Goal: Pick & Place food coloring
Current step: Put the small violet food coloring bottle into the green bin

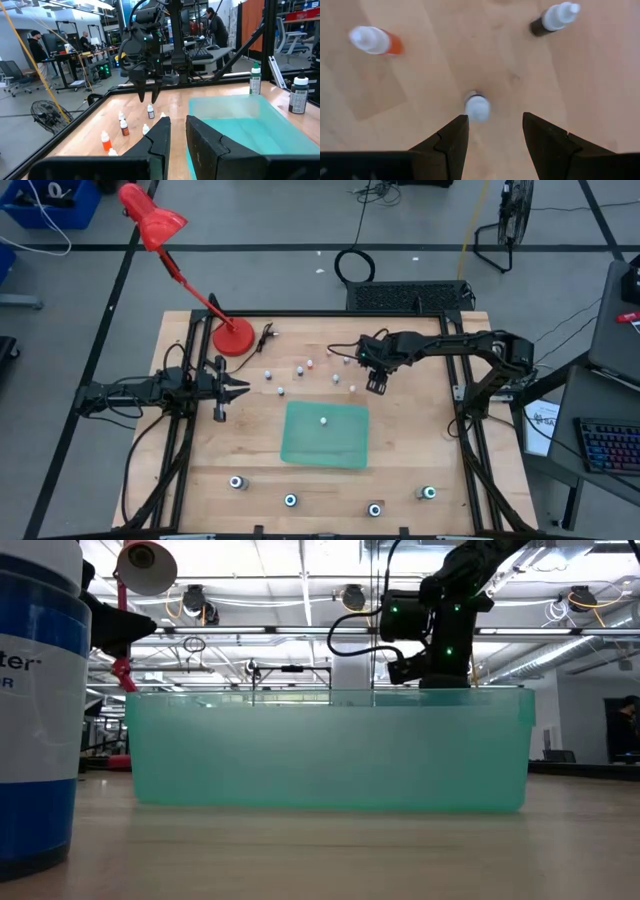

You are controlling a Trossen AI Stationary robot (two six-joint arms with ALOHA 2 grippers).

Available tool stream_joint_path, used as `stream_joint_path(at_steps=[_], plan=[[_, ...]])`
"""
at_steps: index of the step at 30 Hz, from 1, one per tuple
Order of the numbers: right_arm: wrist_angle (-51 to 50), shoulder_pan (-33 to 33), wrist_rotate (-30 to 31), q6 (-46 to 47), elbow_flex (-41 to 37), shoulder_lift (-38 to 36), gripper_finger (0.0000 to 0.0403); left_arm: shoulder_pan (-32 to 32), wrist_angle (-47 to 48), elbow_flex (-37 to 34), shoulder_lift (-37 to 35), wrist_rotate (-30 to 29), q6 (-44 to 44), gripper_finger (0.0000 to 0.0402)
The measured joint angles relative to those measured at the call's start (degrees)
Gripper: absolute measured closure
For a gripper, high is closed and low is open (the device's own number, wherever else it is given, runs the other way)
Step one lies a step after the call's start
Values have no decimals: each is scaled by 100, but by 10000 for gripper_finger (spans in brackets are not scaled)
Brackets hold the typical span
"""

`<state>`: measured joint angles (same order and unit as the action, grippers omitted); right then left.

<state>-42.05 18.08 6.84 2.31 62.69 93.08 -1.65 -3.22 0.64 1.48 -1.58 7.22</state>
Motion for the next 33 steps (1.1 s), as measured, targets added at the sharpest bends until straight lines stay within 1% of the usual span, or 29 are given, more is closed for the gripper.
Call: stream_joint_path(at_steps=[2,14,24,33], plan=[[-2,-3,-108,3,0,0,225,0,0,0,2,-1,1,334],[155,-6,-114,4,-2,7,225,2,0,0,0,-2,0,334],[176,-6,-114,-91,-2,307,225,0,0,0,2,-2,0,334],[221,-6,-130,-125,-4,341,225,2,0,0,0,-2,2,334]])
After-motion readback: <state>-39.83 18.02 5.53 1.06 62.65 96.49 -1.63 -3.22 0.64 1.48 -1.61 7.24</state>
